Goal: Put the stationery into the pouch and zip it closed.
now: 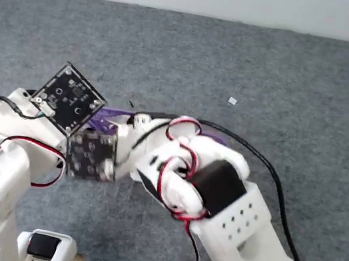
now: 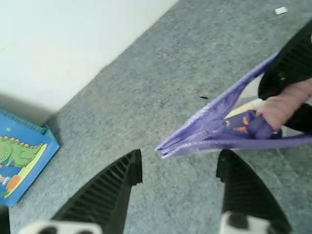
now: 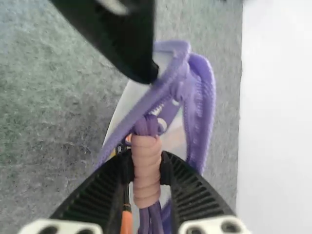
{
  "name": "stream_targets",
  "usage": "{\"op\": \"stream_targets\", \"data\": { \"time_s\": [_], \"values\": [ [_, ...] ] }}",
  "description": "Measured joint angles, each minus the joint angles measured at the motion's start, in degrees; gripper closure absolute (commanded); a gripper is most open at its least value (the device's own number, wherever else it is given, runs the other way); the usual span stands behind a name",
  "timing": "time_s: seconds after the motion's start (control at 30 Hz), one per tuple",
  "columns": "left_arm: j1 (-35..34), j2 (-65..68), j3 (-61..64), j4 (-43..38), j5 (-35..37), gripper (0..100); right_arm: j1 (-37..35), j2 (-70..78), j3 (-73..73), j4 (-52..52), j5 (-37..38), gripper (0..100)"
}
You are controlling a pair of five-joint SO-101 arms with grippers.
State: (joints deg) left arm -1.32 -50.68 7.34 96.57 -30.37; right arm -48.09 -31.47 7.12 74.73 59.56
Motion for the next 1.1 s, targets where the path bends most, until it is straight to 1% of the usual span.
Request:
{"op": "stream_targets", "data": {
  "time_s": [0.17,0.3,0.47,0.7,0.87,0.93,1.1],
  "values": [
    [3.5,0.0,0.0,0.0,0.0,74,-0.4,-8.4,10.5,-5.0,6.9,99.1],
    [4.7,0.0,0.0,0.2,0.0,74,-0.5,-14.2,18.1,-10.2,9.9,99.1],
    [5.1,0.0,0.0,2.4,0.0,74,-0.6,-17.6,22.7,-14.2,10.6,99.1],
    [5.5,0.0,0.0,2.8,0.0,74,-0.6,-18.0,23.0,-14.9,10.6,99.1],
    [8.1,0.0,0.0,2.8,-0.8,74,-0.7,-18.1,23.0,-14.9,10.6,99.1],
    [9.1,0.1,0.0,2.8,-0.8,76,-0.7,-18.1,23.0,-14.9,10.7,99.1],
    [10.2,-0.1,1.8,2.9,-0.8,89,-0.7,-19.0,23.1,-14.9,10.7,99.1]
  ]
}}
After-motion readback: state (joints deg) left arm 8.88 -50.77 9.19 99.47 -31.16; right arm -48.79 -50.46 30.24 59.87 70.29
